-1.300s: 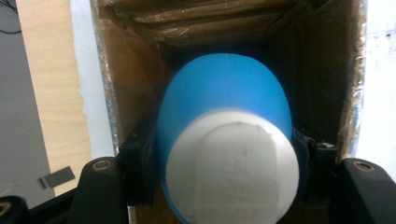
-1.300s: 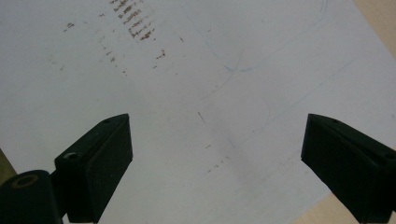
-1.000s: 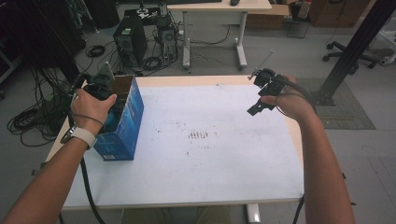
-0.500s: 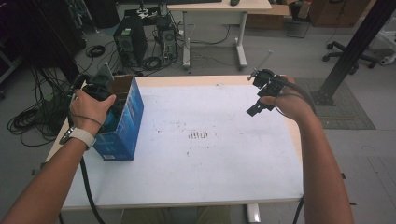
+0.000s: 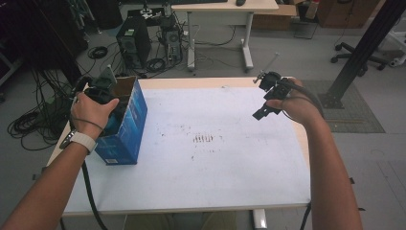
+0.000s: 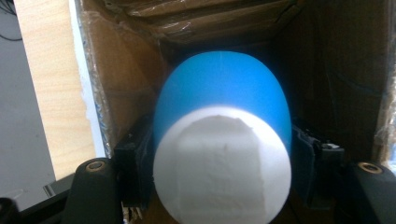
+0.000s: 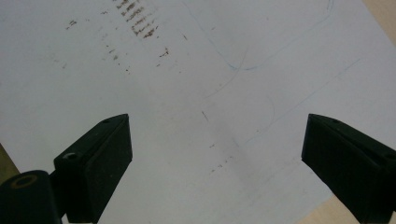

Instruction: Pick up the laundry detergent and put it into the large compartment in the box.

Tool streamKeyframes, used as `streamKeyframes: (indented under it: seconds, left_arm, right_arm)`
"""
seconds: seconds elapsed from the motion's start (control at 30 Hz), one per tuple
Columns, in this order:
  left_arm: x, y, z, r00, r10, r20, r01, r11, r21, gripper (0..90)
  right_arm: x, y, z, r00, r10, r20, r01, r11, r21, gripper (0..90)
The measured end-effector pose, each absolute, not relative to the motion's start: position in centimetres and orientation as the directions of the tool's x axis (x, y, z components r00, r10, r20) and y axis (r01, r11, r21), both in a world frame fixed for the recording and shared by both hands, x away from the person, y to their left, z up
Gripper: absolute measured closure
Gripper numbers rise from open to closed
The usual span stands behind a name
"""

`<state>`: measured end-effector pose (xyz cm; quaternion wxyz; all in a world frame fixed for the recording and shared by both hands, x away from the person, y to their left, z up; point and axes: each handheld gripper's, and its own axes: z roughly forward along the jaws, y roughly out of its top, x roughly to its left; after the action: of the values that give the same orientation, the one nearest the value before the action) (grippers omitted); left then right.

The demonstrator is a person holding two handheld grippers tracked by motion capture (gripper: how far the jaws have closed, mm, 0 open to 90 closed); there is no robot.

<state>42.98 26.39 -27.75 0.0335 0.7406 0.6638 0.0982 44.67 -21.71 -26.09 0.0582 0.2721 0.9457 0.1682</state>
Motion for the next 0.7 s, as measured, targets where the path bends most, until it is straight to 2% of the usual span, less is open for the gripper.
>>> streamKeyframes:
  seconds: [0.27,0.5,0.7]
  left_arm:
    - [43.02,26.66,-27.74,0.101,0.992,0.078,0.977,-0.113,0.179,33.1]
    - [43.11,26.69,-27.84,0.11,0.992,0.063,0.978,-0.119,0.171,25.5]
    - [43.13,26.62,-27.91,0.109,0.992,0.068,0.978,-0.119,0.168,24.3]
  right_arm:
    - [44.68,-21.66,-26.14,-0.845,0.535,-0.017,0.497,0.796,0.346,8.7]
    - [44.66,-21.63,-26.14,-0.845,0.535,-0.015,0.498,0.796,0.345,8.7]
    - [44.65,-21.66,-26.14,-0.845,0.534,-0.014,0.497,0.796,0.346,8.7]
